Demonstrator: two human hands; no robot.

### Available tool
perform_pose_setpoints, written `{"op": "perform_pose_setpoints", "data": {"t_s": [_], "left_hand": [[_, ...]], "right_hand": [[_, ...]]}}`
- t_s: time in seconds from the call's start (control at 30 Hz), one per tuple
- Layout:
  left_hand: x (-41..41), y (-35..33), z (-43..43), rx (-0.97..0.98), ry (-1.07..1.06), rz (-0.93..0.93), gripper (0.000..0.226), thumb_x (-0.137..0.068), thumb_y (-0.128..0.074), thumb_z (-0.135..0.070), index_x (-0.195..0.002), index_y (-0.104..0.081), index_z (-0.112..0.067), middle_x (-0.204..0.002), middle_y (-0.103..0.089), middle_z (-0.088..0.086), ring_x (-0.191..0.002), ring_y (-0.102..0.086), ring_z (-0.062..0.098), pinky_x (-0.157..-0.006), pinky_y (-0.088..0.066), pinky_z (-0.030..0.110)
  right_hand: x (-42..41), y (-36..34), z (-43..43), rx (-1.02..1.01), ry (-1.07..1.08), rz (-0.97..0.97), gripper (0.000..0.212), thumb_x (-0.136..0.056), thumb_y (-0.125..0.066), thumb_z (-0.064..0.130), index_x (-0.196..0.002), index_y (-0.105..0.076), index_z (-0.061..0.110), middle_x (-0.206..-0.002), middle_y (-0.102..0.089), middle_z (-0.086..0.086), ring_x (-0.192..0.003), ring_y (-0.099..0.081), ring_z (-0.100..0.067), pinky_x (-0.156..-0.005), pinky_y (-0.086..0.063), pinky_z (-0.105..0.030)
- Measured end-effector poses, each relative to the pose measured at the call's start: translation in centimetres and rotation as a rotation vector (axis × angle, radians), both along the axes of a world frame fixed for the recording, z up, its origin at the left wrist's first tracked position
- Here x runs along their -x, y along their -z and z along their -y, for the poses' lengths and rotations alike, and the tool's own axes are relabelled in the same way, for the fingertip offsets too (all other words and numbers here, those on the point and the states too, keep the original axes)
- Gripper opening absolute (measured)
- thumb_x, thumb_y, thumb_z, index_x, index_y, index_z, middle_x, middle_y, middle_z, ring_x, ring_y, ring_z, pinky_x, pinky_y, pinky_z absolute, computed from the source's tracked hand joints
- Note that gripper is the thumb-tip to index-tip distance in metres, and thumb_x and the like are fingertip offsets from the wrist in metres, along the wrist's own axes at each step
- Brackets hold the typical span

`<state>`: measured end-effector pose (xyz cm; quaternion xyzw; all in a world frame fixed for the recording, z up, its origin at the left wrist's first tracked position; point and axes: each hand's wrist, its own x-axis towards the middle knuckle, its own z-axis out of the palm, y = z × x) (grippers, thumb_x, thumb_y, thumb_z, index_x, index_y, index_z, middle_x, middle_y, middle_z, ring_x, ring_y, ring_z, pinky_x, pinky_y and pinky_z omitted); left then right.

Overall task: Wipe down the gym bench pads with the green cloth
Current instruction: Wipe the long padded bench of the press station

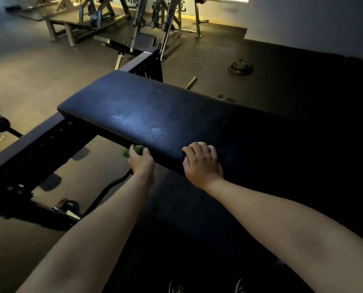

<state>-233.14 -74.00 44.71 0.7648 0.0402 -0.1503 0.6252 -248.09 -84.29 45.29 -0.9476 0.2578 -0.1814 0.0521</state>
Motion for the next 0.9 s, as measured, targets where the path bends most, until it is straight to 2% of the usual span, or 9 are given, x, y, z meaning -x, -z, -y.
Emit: {"op": "perform_pose_setpoints", "data": {"t_s": [0.03,0.1,0.23,0.33,0.53,0.6,0.67,0.77,0.9], "left_hand": [[-0.1,0.4,0.8,0.007,-0.001,-0.035,0.073,-0.088,-0.054,-0.035,-0.155,-0.030,-0.018,-0.147,-0.039,0.019,-0.130,-0.049,0.034,-0.115,-0.038,0.043],[0.8,1.1,1.7,0.012,-0.044,-0.025,0.058,-0.098,-0.052,-0.023,-0.153,-0.034,-0.014,-0.144,-0.045,0.017,-0.129,-0.050,0.032,-0.114,-0.039,0.041],[3.4,1.8,1.3,0.016,-0.100,0.039,0.021,-0.097,-0.052,-0.010,-0.117,-0.059,-0.012,-0.123,-0.060,0.015,-0.114,-0.058,0.030,-0.108,-0.044,0.041],[6.7,0.8,1.4,-0.054,-0.055,0.154,0.023,-0.095,-0.051,0.002,-0.117,-0.059,0.002,-0.120,-0.051,0.015,-0.106,-0.050,0.021,-0.100,-0.035,0.022],[10.9,0.8,-1.2,-0.170,0.273,0.400,0.020,-0.095,-0.054,-0.004,-0.115,-0.057,-0.005,-0.113,-0.046,0.008,-0.085,-0.041,0.003,-0.080,-0.032,0.016],[10.5,0.4,-1.3,-0.133,0.259,0.430,0.020,-0.096,-0.055,-0.004,-0.115,-0.058,-0.006,-0.113,-0.046,0.009,-0.082,-0.042,-0.006,-0.078,-0.032,0.007],[9.1,-0.1,-0.6,-0.074,0.129,0.372,0.023,-0.098,-0.053,-0.005,-0.120,-0.056,-0.003,-0.117,-0.043,0.011,-0.093,-0.043,0.000,-0.086,-0.030,0.006],[6.1,-0.7,1.4,0.027,-0.049,0.131,0.023,-0.100,-0.049,-0.010,-0.122,-0.051,-0.003,-0.124,-0.046,0.014,-0.109,-0.049,0.023,-0.100,-0.035,0.023],[5.0,-0.8,2.9,0.033,-0.069,-0.045,0.027,-0.102,-0.049,-0.018,-0.124,-0.043,-0.003,-0.118,-0.056,0.017,-0.106,-0.056,0.028,-0.096,-0.045,0.036]], "right_hand": [[0.0,0.0,0.0,0.004,-0.004,-0.011,0.030,-0.088,-0.041,0.030,-0.111,-0.059,0.022,-0.112,-0.056,0.000,-0.111,-0.049,-0.025,-0.098,-0.034,-0.044],[0.0,0.3,0.0,0.013,-0.008,-0.007,0.031,-0.088,-0.041,0.030,-0.112,-0.059,0.022,-0.112,-0.055,-0.001,-0.111,-0.049,-0.026,-0.099,-0.034,-0.045],[-0.3,0.5,-0.1,0.046,0.000,-0.015,0.032,-0.087,-0.040,0.031,-0.112,-0.059,0.021,-0.111,-0.056,-0.003,-0.109,-0.050,-0.028,-0.097,-0.036,-0.047],[-0.3,0.6,-0.1,0.056,0.003,-0.021,0.033,-0.087,-0.039,0.031,-0.112,-0.059,0.021,-0.110,-0.056,-0.004,-0.109,-0.051,-0.030,-0.098,-0.037,-0.048],[-0.1,0.5,0.0,0.047,-0.001,0.030,0.031,-0.086,-0.043,0.032,-0.106,-0.063,0.020,-0.105,-0.059,-0.004,-0.103,-0.054,-0.030,-0.092,-0.040,-0.047],[0.0,0.5,0.1,0.028,-0.013,0.065,0.030,-0.086,-0.047,0.031,-0.107,-0.065,0.020,-0.105,-0.060,-0.003,-0.103,-0.054,-0.030,-0.090,-0.041,-0.046],[0.0,0.5,0.2,0.017,-0.028,0.099,0.028,-0.085,-0.050,0.031,-0.106,-0.066,0.020,-0.104,-0.061,-0.002,-0.102,-0.055,-0.029,-0.089,-0.042,-0.045],[0.2,0.4,0.2,-0.011,-0.039,0.124,0.028,-0.084,-0.052,0.030,-0.105,-0.067,0.021,-0.104,-0.062,-0.001,-0.102,-0.055,-0.028,-0.090,-0.043,-0.045],[0.2,0.1,0.4,-0.048,-0.058,0.124,0.029,-0.080,-0.052,0.030,-0.103,-0.067,0.020,-0.101,-0.062,0.000,-0.102,-0.056,-0.027,-0.088,-0.044,-0.044]]}}
